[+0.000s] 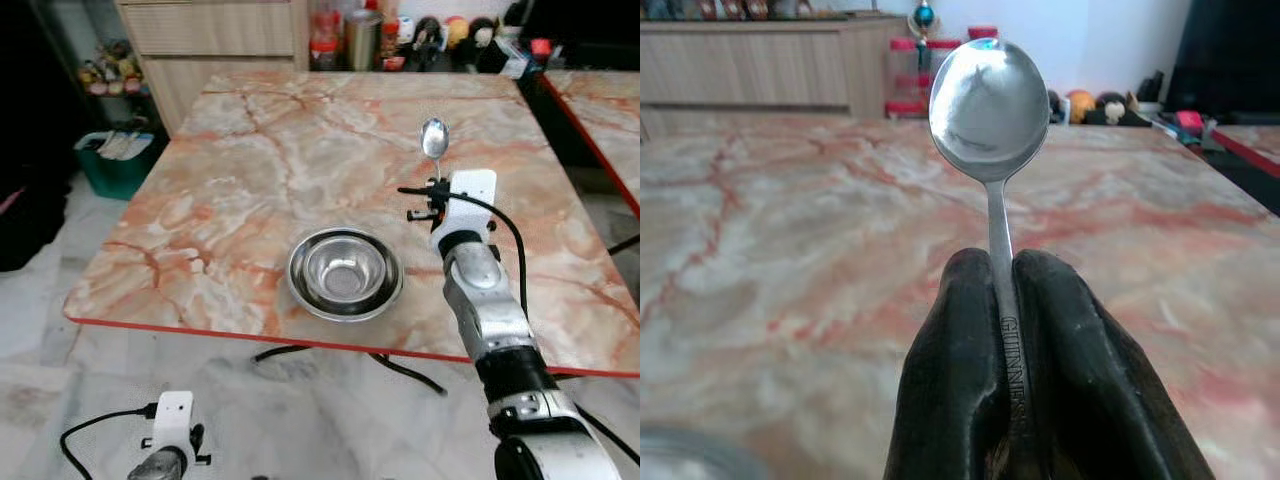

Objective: Setting the table

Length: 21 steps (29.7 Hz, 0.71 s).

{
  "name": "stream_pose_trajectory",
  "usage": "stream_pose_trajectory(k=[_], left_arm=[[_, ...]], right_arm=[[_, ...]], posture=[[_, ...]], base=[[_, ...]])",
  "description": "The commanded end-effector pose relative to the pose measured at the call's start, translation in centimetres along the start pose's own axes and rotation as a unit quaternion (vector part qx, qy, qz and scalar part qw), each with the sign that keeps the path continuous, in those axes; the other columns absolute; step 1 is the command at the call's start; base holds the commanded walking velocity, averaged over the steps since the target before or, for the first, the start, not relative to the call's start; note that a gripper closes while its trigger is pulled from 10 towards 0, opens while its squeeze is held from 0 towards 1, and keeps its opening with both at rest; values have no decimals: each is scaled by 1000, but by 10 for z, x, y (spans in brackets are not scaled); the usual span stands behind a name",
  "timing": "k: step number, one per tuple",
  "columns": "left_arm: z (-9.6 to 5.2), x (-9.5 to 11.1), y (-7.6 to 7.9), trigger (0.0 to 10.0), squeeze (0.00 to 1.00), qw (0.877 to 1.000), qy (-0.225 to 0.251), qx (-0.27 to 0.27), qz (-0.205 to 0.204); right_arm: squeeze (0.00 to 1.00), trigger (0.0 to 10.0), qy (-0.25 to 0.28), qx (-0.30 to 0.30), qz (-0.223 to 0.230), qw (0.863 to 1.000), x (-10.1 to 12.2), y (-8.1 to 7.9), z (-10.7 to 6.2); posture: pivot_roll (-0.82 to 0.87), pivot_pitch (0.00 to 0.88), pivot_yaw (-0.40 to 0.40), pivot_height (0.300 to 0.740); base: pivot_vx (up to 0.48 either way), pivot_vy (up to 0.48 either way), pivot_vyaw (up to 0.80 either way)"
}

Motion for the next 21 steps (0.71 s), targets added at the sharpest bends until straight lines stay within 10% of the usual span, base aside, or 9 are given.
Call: stream_pose_trajectory(k=[1,21], left_arm=[[-2,-8,-3,10000,0,1000,-16,4,-3],[-2,-13,-1,10000,0,1000,-29,-3,0]], right_arm=[[0,10000,3,-3,12,1000,6,1,-2],[0,10000,-136,9,15,991,-46,7,-32]], posture=[[5,103,30,740],[-7,114,27,740]], base=[[0,0,0],[0,0,0]])
Point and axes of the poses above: a point about 5 cm out from each wrist's last joint towards the gripper, its own z axis pointing out of the wrist towards the gripper, its own x axis along the axis of the wrist's last joint, y = z × x, the point moved 1 cm from there along z, pointing out of the wrist towards the gripper, and after that the axes turned 7 degrees about -z, right-handed, at the moved point
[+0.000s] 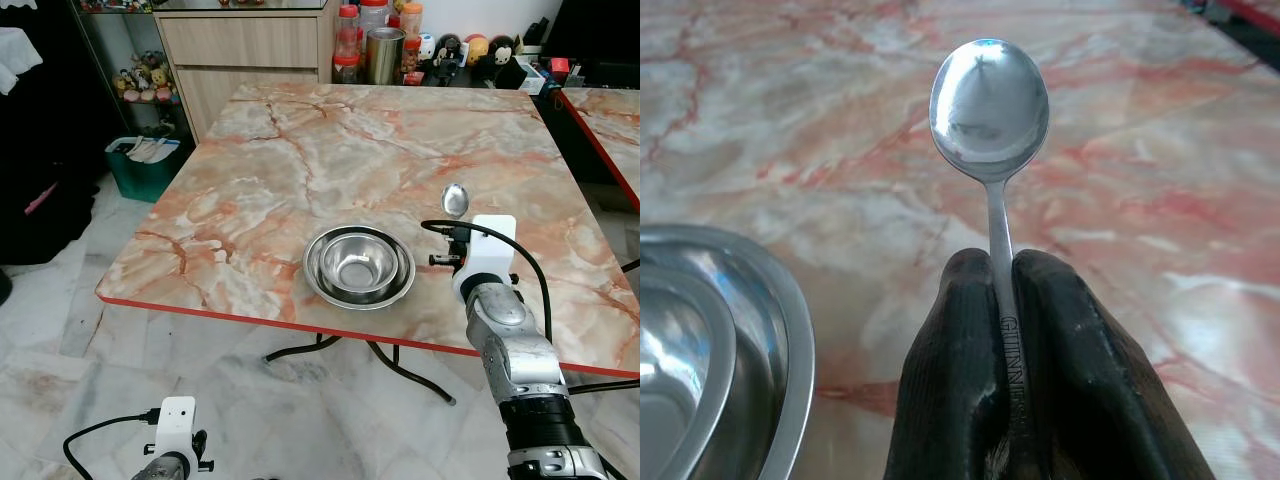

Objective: Setting the table

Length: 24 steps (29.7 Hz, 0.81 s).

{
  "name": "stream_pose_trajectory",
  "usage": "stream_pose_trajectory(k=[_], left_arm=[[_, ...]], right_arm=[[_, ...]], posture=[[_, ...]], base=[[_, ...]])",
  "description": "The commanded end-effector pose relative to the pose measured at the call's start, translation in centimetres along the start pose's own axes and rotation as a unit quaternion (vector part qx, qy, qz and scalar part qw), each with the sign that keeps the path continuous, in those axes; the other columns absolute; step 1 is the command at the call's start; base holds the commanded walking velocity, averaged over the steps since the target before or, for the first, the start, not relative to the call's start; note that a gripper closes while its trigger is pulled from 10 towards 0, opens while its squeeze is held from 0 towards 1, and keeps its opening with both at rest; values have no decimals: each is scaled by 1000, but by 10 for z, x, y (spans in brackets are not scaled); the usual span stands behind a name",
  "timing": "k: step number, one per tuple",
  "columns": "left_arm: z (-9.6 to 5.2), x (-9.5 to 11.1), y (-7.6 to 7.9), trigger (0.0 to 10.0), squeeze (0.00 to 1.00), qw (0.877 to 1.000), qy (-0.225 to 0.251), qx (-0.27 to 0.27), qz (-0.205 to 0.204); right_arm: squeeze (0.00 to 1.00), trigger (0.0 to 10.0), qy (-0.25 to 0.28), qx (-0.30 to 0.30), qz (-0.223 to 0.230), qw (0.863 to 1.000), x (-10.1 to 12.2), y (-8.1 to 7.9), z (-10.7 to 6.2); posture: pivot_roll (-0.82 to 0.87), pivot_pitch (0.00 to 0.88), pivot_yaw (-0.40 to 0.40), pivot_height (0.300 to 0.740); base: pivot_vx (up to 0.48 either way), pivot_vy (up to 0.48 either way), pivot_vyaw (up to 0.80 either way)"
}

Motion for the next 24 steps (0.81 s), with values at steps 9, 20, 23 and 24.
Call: stream_pose_trajectory(k=[9,20,23,24], left_arm=[[-4,-15,-6,10000,0,1000,-28,3,3],[-4,-15,-5,10000,0,1000,-30,1,6],[-3,-14,-5,10000,0,999,-31,0,10],[-3,-14,-5,10000,0,999,-31,-1,10]], right_arm=[[0,10000,-33,35,-18,999,-26,-4,-4],[0,10000,-38,43,-17,998,-34,-8,-6],[0,10000,-43,45,-17,998,-37,-9,-7],[0,10000,-43,45,-16,998,-38,-9,-7]], posture=[[-4,102,28,740],[-3,102,30,740],[-2,104,30,740],[-2,104,30,740]], base=[[0,0,0],[0,0,0],[0,0,0],[0,0,0]])
Point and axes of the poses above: a point about 5 cm out from each wrist's last joint towards the gripper, its own z axis pointing out of the wrist towards the gripper, its own x axis along the axis of the wrist's last joint, y = z × x, the point moved 1 cm from there along z, pointing out of the wrist towards the gripper, and after that the axes turned 7 degrees about -z, right-handed, at the moved point
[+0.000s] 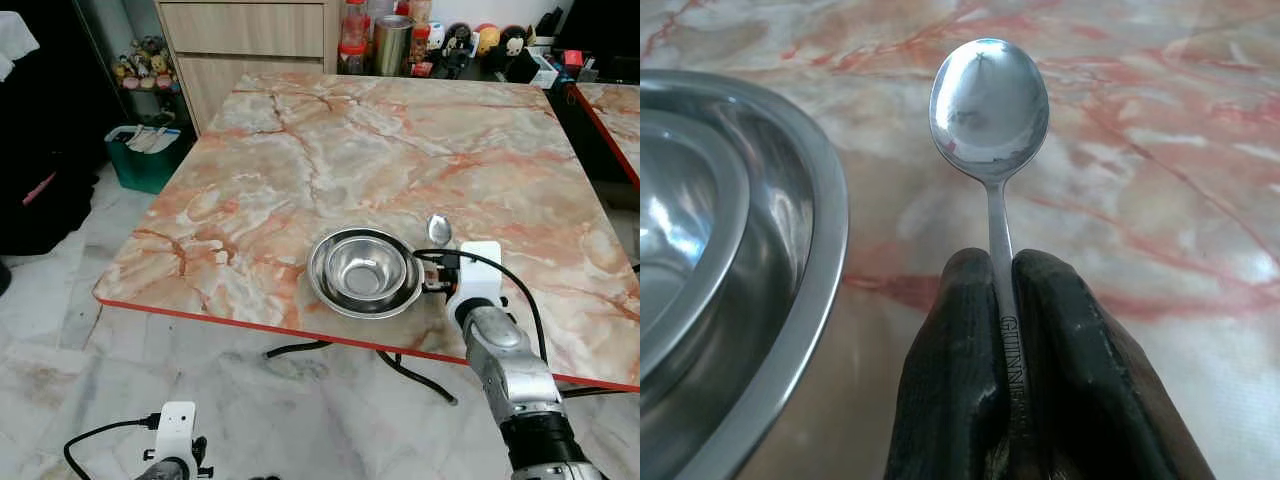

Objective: Setting the table

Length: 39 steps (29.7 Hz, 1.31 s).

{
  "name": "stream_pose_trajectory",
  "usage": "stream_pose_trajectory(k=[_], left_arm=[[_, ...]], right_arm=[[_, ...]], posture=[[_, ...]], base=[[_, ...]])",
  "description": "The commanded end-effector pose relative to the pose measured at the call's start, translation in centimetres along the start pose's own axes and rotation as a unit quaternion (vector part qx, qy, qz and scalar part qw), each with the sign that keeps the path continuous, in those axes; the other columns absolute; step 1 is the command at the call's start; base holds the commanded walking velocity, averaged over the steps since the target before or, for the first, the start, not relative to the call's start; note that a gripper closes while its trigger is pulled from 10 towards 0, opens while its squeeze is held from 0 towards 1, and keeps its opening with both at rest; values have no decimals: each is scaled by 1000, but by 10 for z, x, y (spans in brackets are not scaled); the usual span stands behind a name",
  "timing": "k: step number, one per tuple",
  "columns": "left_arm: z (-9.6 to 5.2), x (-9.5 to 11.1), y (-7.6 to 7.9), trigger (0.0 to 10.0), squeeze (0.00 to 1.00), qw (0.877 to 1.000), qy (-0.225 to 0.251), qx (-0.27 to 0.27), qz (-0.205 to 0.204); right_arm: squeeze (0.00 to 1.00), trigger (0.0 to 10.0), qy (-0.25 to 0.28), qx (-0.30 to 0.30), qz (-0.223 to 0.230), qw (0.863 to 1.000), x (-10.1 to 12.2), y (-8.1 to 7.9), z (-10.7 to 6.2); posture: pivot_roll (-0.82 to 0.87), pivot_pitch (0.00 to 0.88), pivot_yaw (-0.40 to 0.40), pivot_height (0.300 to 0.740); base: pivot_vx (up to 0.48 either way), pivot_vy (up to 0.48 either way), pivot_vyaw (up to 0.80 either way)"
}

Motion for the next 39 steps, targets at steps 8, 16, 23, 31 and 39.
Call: stream_pose_trajectory(k=[8,16,23,31,39], left_arm=[[-2,-9,-5,10000,0,1000,-19,3,3],[-2,-10,-4,10000,0,1000,-18,1,4],[-2,-8,-4,10000,0,1000,-16,2,4],[-2,-8,-4,10000,0,1000,-17,2,4],[-2,-8,-5,10000,0,1000,-17,4,2]], right_arm=[[0,10000,-11,5,-16,1000,-12,-2,-3],[0,10000,-17,1,-10,1000,-17,-1,-2],[0,10000,-17,7,-10,1000,-19,-3,-1],[0,10000,-18,7,-10,1000,-18,-2,1],[0,10000,-11,13,-7,1000,-14,-4,3]], posture=[[0,102,27,740],[0,102,29,740],[-1,104,29,740],[3,119,30,740],[7,120,29,740]], base=[[0,0,0],[0,0,0],[0,0,0],[0,0,0],[0,0,0]])
Point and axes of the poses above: a point about 5 cm out from each wrist's last joint towards the gripper, its own z axis pointing out of the wrist towards the gripper, its own x axis along the axis of the wrist's last joint, y = z × x, the point moved 1 cm from there along z, pointing out of the wrist towards the gripper, and after that the axes turned 7 degrees about -z, right-handed, at the moved point
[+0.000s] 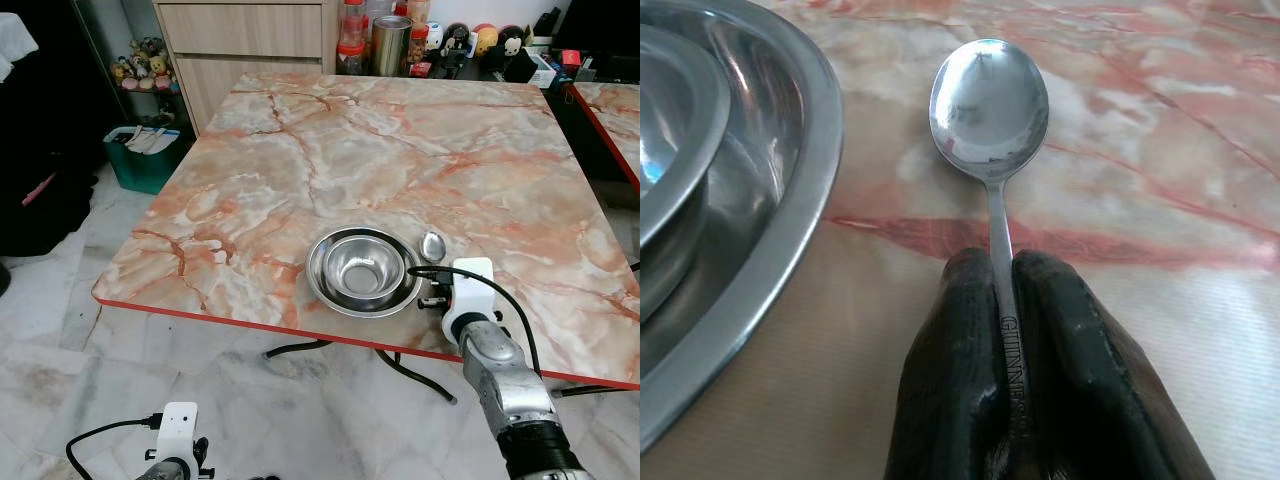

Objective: Setting the table

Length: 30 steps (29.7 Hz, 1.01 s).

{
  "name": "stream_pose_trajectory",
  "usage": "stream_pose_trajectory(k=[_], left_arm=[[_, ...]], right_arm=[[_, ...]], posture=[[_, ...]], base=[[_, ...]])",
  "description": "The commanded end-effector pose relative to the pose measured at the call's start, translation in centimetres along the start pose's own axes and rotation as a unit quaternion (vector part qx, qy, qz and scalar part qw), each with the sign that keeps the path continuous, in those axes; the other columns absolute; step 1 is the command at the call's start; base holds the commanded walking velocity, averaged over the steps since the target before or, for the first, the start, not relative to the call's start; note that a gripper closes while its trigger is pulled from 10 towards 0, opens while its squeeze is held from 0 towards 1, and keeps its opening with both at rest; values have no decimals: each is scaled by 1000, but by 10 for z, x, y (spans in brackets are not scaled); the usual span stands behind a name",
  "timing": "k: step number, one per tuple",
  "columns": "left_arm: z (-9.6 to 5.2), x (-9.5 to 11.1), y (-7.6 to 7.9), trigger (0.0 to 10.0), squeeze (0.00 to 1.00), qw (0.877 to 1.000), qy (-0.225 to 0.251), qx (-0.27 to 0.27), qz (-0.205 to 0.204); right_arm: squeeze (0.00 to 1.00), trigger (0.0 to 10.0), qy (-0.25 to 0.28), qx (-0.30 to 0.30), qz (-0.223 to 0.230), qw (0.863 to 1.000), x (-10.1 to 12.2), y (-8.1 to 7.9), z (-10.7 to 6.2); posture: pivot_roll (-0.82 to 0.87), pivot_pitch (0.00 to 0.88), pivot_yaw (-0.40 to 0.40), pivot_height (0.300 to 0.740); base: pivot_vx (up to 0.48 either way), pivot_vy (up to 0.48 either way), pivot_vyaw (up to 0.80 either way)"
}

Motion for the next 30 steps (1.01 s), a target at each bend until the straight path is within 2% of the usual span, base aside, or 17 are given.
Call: stream_pose_trajectory(k=[1,2,3,12,19,20,21,30], left_arm=[[-2,-7,-6,10000,0,1000,-15,9,-1],[-2,-7,-6,10000,0,1000,-15,9,-1],[-2,-7,-6,10000,0,1000,-16,9,-1],[-2,-7,-7,10000,0,1000,-16,10,-1],[-2,-7,-8,10000,0,1000,-15,10,-1],[-2,-7,-8,10000,0,1000,-15,10,-2],[-2,-7,-8,10000,0,1000,-15,10,-2],[-2,-9,-7,10000,0,1000,-17,8,-1]], right_arm=[[502,10000,5,8,6,1000,2,-2,1],[502,10000,5,8,6,1000,2,-2,1],[1000,10000,6,8,5,1000,3,-2,1],[1000,10000,6,6,5,1000,4,-3,2],[1000,10000,28,-3,3,1000,11,-1,2],[169,10000,42,-11,-5,999,16,2,1],[0,10000,53,-14,-9,998,19,2,0],[0,10000,120,-33,5,992,43,8,-3]], posture=[[7,120,30,740],[7,120,30,740],[7,120,29,740],[9,119,30,740],[9,120,31,740],[8,117,31,740],[8,117,31,740],[9,120,31,740]], base=[[0,0,0],[0,0,0],[0,0,0],[0,0,0],[0,0,0],[0,0,0],[0,0,0],[0,0,0]])
Point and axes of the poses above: a point about 5 cm out from each wrist's last joint towards the gripper, its own z axis pointing out of the wrist towards the gripper, its own x axis along the axis of the wrist's last joint, y = z × x, the point moved 1 cm from there along z, pointing out of the wrist towards the gripper, and after that the axes turned 7 degrees about -z, right-handed, at the moved point
